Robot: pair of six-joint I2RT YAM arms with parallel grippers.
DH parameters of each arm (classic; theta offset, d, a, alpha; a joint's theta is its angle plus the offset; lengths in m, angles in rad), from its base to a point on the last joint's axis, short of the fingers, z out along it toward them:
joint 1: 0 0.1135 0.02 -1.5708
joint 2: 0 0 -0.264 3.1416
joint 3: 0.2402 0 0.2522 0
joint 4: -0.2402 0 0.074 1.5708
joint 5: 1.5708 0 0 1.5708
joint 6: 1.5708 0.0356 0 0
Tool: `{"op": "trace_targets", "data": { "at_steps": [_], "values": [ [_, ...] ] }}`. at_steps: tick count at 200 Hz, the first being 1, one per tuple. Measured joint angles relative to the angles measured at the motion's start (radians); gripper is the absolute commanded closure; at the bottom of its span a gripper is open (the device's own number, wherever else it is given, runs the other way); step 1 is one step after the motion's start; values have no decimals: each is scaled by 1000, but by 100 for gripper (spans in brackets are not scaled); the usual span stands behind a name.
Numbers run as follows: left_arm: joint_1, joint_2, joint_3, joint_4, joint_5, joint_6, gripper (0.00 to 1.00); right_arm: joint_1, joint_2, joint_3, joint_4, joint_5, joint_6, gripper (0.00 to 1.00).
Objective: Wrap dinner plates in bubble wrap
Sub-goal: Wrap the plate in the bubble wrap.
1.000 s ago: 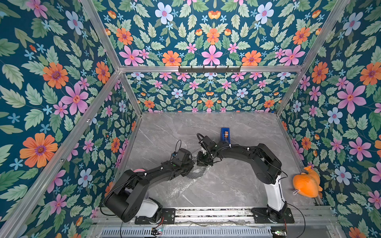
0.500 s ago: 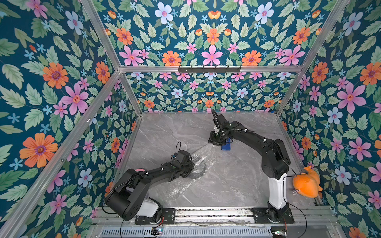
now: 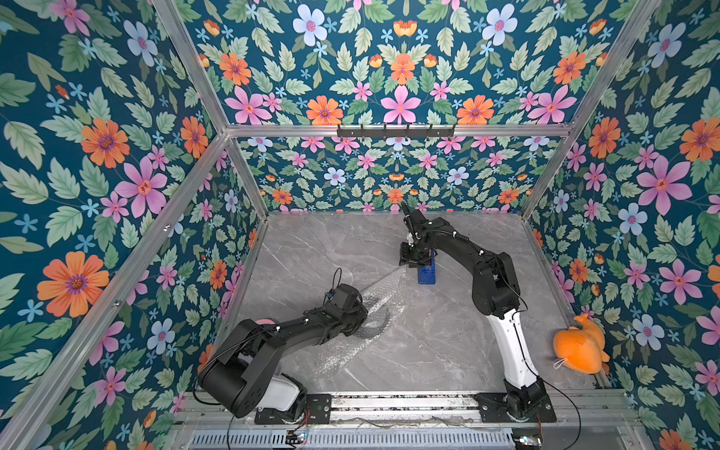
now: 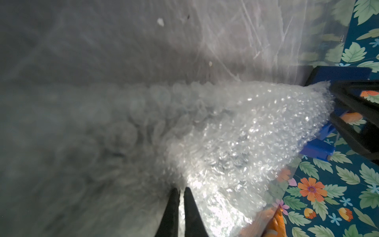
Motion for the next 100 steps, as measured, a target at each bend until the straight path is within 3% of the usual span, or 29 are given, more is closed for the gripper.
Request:
{"op": "trace_targets", "data": {
  "at_steps": [20,39,59,100],
  "values": [
    [0,2,-7,18,3,0,90,0,21,30,-7,-19,-14,67],
    [0,2,-14,30,7,0,91,-1,35,47,-16,-26,-19,88],
    [0,7,-17,43,12,0,92,-1,34,49,-28,-26,-20,100],
    [0,21,-24,76,21,0,93,1,-39,28,-23,-37,-21,100]
  ]
}}
